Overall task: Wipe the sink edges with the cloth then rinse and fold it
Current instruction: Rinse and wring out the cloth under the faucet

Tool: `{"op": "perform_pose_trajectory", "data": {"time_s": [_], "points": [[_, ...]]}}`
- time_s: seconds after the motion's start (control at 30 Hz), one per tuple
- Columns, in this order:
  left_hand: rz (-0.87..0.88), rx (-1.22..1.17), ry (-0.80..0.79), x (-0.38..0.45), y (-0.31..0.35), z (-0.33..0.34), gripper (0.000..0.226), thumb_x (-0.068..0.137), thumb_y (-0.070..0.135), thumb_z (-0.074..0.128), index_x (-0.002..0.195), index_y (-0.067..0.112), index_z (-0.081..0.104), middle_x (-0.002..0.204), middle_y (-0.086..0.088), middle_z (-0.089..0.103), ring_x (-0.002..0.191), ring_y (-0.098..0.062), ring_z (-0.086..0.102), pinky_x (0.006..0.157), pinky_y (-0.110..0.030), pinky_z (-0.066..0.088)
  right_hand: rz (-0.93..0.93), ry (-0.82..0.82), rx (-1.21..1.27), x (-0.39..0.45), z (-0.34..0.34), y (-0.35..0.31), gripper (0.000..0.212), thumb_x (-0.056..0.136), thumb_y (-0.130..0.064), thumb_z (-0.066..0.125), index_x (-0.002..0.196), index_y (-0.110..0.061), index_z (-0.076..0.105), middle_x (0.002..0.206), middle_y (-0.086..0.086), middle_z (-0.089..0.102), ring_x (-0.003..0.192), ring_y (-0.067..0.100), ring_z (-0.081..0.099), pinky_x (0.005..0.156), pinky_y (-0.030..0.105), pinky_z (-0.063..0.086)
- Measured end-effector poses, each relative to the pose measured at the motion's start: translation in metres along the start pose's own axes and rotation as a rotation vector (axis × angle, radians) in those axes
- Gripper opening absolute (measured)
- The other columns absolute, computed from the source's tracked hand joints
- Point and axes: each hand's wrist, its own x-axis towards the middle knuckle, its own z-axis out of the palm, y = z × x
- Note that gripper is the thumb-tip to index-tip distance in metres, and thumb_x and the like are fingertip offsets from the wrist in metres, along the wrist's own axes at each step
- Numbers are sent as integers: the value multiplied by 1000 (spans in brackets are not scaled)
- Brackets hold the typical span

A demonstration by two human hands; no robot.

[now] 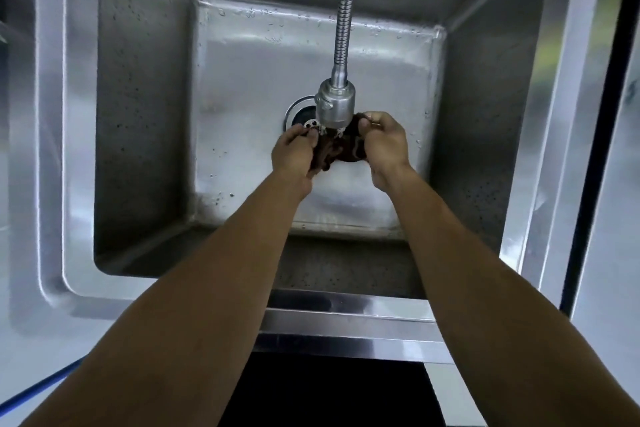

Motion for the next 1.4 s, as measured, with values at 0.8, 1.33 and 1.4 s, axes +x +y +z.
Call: {"op": "perform_pose_trajectory", "data": {"time_s": [0.8,1.33,1.4], "points": [[-166,-7,-103,-12,3,9,31,100,38,54,81,17,65,64,0,66,54,-14,59,47,-20,44,-138,10,-379,-25,44,5,41,97,-36,53,77,-5,72,77,15,71,72,29,65,66,34,48],[-187,406,-242,11,28,-29,28,88,40,80,94,16,66,77,0,60,51,-9,49,45,-18,45,159,81,111,13,1,-8,9,92,-15,70,90,-12,62,92,5,66,91,22,64,83,35,56],[-155,373,-186,19,27,-40,38,84,43,84,102,12,71,90,-4,71,61,-12,63,54,-20,53,180,62,174,14,-5,-11,16,95,-24,72,95,-11,63,97,6,68,95,26,69,87,36,60]]}}
